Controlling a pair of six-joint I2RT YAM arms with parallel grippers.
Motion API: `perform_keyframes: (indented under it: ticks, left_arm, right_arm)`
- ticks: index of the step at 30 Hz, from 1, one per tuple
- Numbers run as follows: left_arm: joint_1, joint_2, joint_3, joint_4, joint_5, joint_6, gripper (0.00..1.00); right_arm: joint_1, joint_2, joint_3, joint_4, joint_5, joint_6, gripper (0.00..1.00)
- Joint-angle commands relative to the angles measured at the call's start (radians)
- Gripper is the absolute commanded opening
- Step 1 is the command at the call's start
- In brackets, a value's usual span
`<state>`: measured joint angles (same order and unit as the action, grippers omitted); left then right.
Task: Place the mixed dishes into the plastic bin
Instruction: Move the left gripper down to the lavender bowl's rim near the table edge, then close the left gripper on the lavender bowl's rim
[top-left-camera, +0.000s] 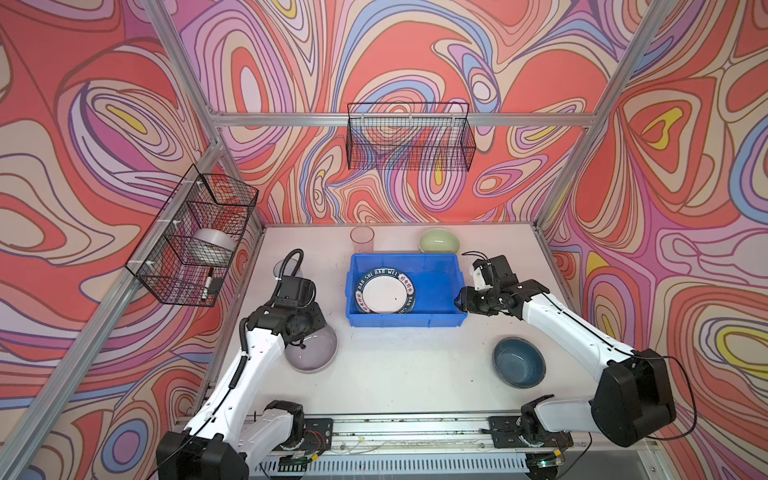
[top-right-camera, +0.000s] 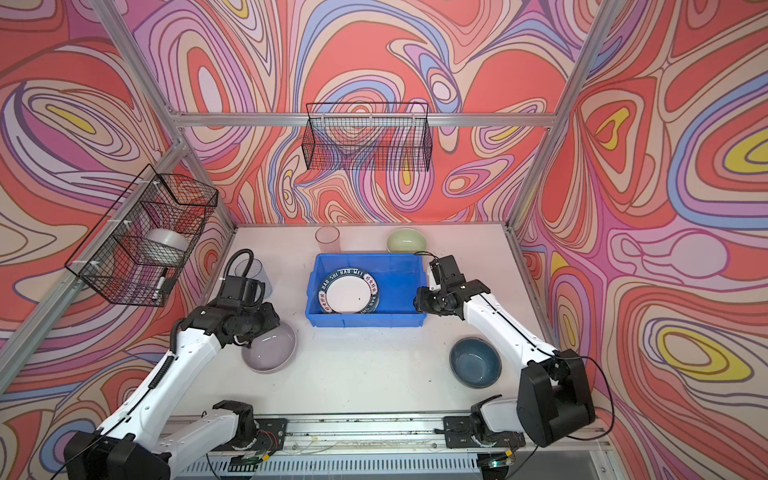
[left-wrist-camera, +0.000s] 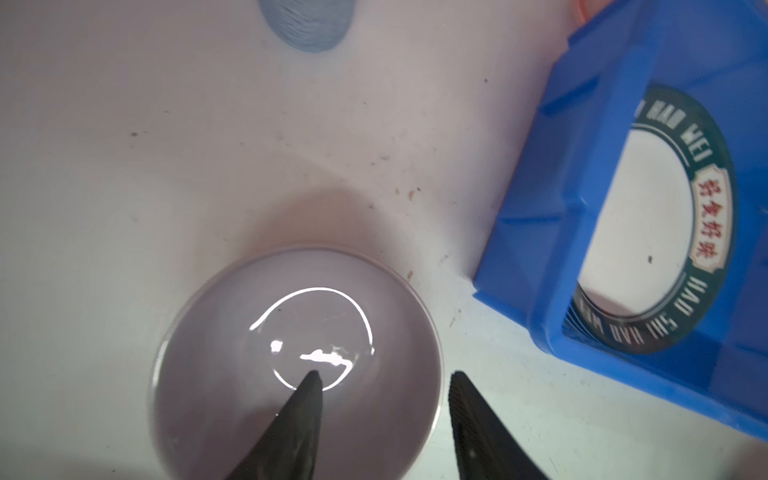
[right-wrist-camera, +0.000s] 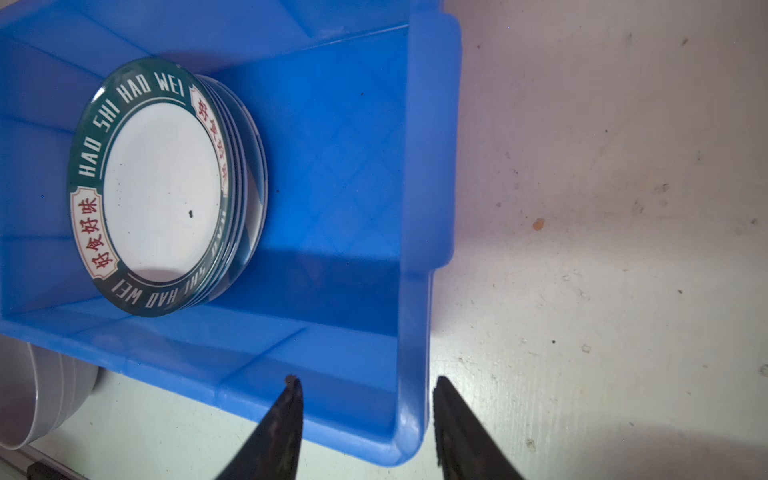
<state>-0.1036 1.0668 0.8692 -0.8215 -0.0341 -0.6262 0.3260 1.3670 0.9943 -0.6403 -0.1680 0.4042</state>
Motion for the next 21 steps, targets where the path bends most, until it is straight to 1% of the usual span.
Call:
perform_keyframes:
  ticks: [1,3,5,7,10,13,15,18,21]
  left_arm:
    - [0.077,0.06,0.014,-0.092,-0.098,0.034,0.54]
    - [0.124,0.097,0.007,-0.084,-0.069,0.034,0.54]
    - [0.131,0.12,-0.002,-0.073,-0.032,0.027,0.54]
    - [0.131,0.131,-0.017,-0.087,-0.029,0.014,0.56]
    - [0.131,0.116,-0.017,-0.135,-0.096,-0.004,0.6]
    - [0.131,0.09,-0.012,-0.171,-0.185,-0.019,0.7]
    - [0.131,0.101,-0.007,-0.179,-0.198,-0.018,0.72]
    - [0.133,0.169,0.007,-0.193,-0.166,0.009,0.73]
    - [0.133,0.236,0.004,-0.182,-0.084,0.016,0.72]
  right_arm:
    - [-0.005,-0.011,-0.008,0.022,-0.027,-0.014,0.52]
    - [-0.005,-0.01,-0.006,0.028,-0.035,-0.02,0.52]
    - [-0.005,-0.007,-0.001,0.02,-0.042,-0.032,0.52]
    - [-0.005,-0.008,0.004,0.017,-0.044,-0.042,0.52]
    - [-0.005,-0.005,0.004,0.021,-0.053,-0.05,0.52]
    - [-0.005,-0.002,0.002,0.034,-0.072,-0.054,0.52]
    - [-0.005,-0.003,-0.002,0.041,-0.083,-0.054,0.52]
    - [-0.005,-0.005,-0.005,0.048,-0.087,-0.056,0.52]
    - [-0.005,-0.002,-0.007,0.067,-0.091,-0.056,0.52]
